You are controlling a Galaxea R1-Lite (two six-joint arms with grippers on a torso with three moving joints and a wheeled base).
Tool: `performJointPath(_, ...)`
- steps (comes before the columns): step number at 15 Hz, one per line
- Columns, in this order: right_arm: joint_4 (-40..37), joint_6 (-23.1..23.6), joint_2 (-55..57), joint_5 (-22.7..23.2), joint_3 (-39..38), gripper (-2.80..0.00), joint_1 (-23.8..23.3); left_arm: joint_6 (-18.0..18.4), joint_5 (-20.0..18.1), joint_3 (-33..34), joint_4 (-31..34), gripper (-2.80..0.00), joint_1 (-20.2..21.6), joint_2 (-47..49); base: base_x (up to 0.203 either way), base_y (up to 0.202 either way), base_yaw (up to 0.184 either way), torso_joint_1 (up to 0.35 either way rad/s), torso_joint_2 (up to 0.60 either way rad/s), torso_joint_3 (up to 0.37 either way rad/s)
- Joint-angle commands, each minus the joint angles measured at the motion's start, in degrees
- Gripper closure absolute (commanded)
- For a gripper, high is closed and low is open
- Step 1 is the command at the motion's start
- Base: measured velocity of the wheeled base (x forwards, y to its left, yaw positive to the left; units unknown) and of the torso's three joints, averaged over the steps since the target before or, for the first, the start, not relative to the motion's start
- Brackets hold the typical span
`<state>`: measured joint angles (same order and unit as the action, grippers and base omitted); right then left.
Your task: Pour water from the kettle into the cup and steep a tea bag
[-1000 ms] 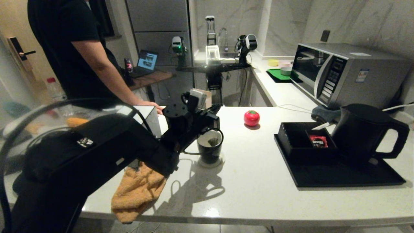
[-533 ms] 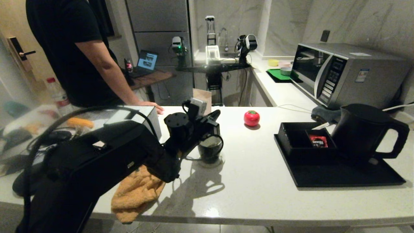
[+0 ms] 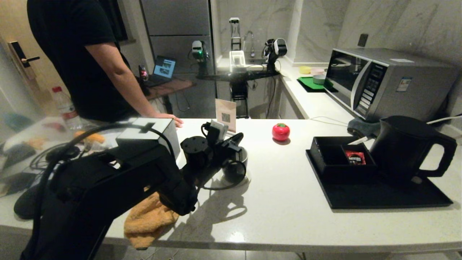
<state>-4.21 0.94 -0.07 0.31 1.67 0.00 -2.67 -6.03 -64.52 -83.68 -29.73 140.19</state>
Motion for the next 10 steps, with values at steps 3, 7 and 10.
performJointPath(3,0.0,0.0,0.1,0.0,0.0,0.0,0.0,-0.1,0.1,-2.1,0.3,0.0,0.1,-1.3,0.0,0.0,0.0,0.0,0.0,0.0)
performJointPath(7,0.0,0.0,0.1,0.0,0.0,0.0,0.0,-0.1,0.1,-9.2,6.0,0.0,0.0,-3.4,0.0,0.0,0.0,0.0,0.0,0.0)
performJointPath(10,0.0,0.0,0.1,0.0,0.0,0.0,0.0,-0.1,0.1,-14.8,12.1,0.0,-0.2,-5.1,0.0,0.0,0.0,0.0,0.0,0.0)
